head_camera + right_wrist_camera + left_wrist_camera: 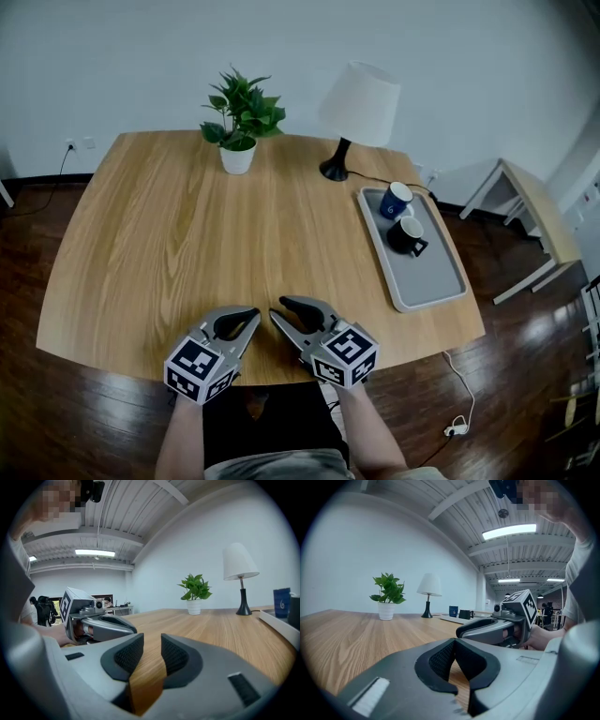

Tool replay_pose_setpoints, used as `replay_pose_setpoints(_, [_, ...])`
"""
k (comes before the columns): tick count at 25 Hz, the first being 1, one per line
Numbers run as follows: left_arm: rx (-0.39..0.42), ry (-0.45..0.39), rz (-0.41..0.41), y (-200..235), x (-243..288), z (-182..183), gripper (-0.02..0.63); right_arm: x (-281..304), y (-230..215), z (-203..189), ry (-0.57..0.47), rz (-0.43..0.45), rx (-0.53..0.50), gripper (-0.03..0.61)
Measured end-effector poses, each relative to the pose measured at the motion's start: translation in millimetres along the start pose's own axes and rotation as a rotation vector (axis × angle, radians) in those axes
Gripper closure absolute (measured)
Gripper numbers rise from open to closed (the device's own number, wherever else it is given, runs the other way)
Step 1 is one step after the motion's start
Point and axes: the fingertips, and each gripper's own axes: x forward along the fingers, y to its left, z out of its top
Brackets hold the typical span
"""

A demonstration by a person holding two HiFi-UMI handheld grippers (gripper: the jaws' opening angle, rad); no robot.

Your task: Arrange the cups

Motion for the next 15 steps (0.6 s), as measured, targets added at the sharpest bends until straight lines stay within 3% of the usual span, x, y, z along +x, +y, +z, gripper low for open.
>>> replay_pose_setpoints(15, [0.009, -0.031, -0.001, -2.3, -0.9, 4.9, 0.604, -2.2, -1.3, 1.3, 0.008, -0.002, -0.003, 0.469])
